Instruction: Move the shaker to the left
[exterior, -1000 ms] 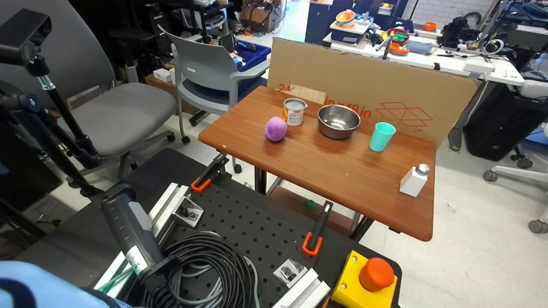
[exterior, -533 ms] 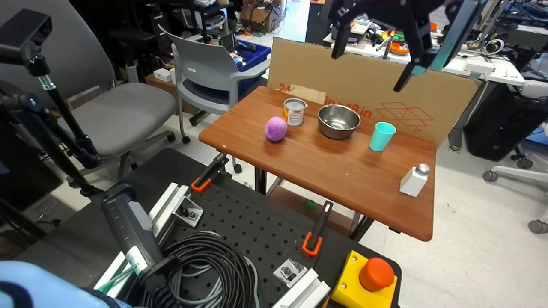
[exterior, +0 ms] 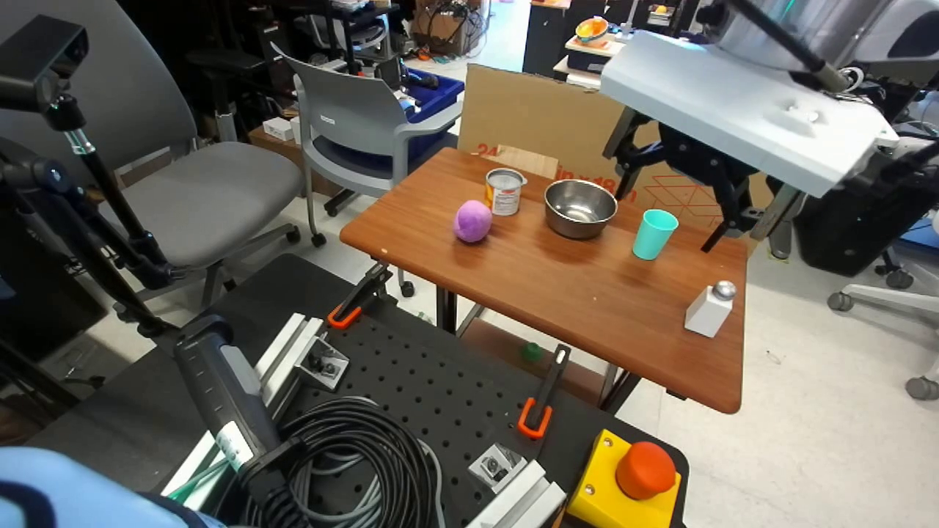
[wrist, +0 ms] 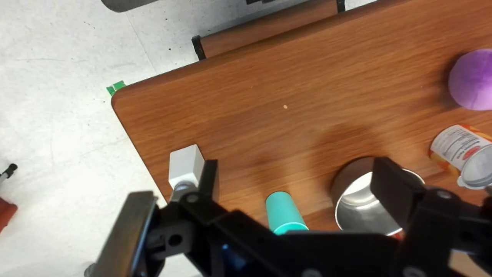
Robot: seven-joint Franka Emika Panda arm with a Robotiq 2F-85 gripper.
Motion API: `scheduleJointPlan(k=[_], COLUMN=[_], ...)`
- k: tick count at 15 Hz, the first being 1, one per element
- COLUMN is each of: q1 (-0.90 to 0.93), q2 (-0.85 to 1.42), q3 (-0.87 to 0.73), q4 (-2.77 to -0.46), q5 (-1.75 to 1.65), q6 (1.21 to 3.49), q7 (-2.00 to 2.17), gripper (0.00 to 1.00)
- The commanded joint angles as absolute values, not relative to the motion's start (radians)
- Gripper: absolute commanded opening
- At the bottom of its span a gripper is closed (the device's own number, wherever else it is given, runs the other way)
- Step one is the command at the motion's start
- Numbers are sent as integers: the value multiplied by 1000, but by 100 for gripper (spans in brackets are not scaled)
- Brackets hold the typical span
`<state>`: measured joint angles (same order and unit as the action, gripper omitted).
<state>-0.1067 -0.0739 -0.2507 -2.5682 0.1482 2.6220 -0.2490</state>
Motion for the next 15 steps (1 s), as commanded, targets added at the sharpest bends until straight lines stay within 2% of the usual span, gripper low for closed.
scheduleJointPlan(k=[1, 10, 15], q1=[-130, -232, -307], q2=[64, 278, 354], q3=[-239, -209, -155], q4=[-2457, -2284, -2241], q5=[209, 22, 34], q6=[2646, 2649, 2692], q7=[-364, -432, -525], gripper=[100, 100, 100])
